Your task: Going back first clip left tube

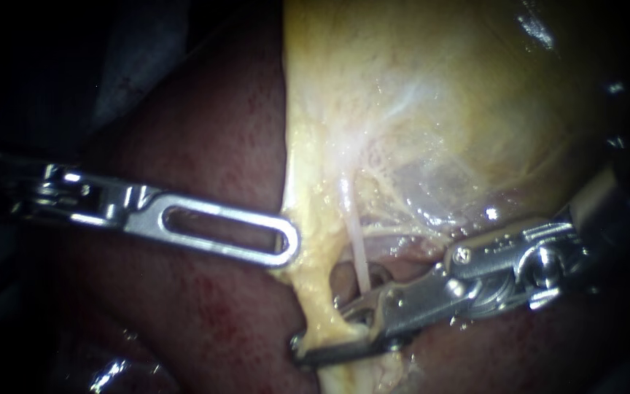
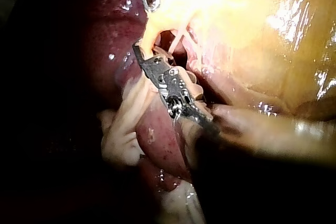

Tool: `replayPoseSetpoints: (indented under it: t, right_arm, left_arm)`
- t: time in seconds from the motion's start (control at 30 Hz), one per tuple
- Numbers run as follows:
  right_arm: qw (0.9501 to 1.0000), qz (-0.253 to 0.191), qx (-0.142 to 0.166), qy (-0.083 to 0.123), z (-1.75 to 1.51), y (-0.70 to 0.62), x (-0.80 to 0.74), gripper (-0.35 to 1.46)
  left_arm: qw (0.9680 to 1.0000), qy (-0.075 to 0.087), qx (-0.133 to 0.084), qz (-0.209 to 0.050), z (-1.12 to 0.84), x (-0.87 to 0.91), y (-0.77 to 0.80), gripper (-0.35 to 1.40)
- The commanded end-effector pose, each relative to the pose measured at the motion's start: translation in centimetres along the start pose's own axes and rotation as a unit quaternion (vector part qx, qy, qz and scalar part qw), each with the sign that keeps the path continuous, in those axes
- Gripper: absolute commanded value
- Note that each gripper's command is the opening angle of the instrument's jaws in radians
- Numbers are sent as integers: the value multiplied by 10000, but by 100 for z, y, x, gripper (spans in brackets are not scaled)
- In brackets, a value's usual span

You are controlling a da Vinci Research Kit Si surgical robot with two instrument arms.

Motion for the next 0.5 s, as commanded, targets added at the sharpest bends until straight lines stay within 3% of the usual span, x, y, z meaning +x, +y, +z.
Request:
replayPoseSetpoints:
  t: [0.03, 0.5]
  right_arm:
    - [10000, 1, 0, 1, 0, 0, 0, -35]
    - [10000, 1, 0, 1, 0, 0, 0, -35]
  left_arm:
    - [10000, 0, -2, 0, 0, 0, 1, -35]
    - [10000, 0, -2, 0, 1, 0, 1, -35]
